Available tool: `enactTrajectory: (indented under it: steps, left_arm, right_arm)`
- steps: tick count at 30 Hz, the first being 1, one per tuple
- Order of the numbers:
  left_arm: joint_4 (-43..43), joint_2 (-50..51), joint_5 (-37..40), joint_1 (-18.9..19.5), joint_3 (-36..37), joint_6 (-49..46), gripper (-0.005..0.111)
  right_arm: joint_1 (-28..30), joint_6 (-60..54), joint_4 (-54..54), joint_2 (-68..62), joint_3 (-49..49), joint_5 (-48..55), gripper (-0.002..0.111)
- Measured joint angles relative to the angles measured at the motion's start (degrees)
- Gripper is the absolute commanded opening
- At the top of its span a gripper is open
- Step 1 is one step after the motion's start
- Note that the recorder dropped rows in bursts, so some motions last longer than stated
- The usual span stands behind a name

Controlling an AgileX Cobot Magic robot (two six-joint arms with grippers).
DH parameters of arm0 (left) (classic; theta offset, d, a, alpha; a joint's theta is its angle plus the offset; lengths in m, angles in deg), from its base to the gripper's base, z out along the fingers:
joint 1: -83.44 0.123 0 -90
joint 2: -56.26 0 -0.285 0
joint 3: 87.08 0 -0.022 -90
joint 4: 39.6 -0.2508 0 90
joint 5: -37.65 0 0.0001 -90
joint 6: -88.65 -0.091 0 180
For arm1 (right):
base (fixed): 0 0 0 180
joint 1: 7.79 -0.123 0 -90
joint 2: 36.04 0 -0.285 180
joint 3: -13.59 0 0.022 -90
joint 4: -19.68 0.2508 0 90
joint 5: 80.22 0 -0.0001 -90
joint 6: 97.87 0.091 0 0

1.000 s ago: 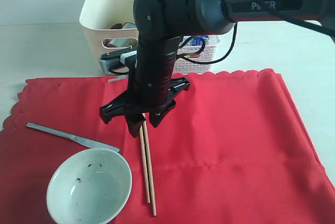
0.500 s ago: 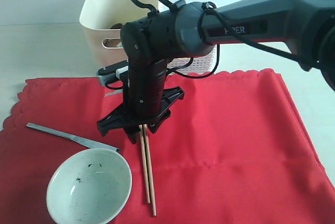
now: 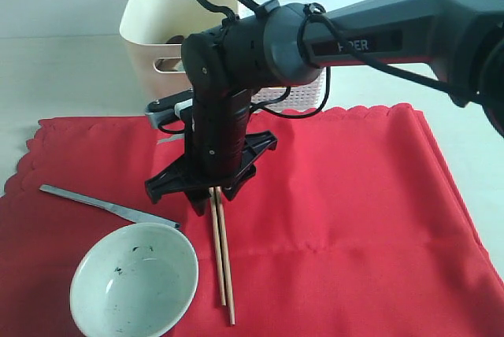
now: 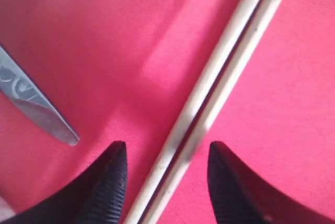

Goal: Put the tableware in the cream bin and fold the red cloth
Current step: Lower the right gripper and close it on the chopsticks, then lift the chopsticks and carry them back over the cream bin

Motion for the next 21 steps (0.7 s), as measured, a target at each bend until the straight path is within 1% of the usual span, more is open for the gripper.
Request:
enactTrajectory:
  steps: [7,11,21]
  left_arm:
    - [0.0,0.0,0.0,0.0,0.0,0.0,0.0]
    - [0.0,0.0,0.0,0.0,0.0,0.0,0.0]
    - [0.0,0.0,0.0,0.0,0.0,0.0,0.0]
  right_arm:
    - [0.0,0.04,0.0,-1.62,-0.15,1.28,0.047]
    - [0.0,0.14,0.0,-1.96,-0.35,1.69,0.042]
    - [0.0,0.14,-1.75,-1.96,-0.35,1.8,0.001]
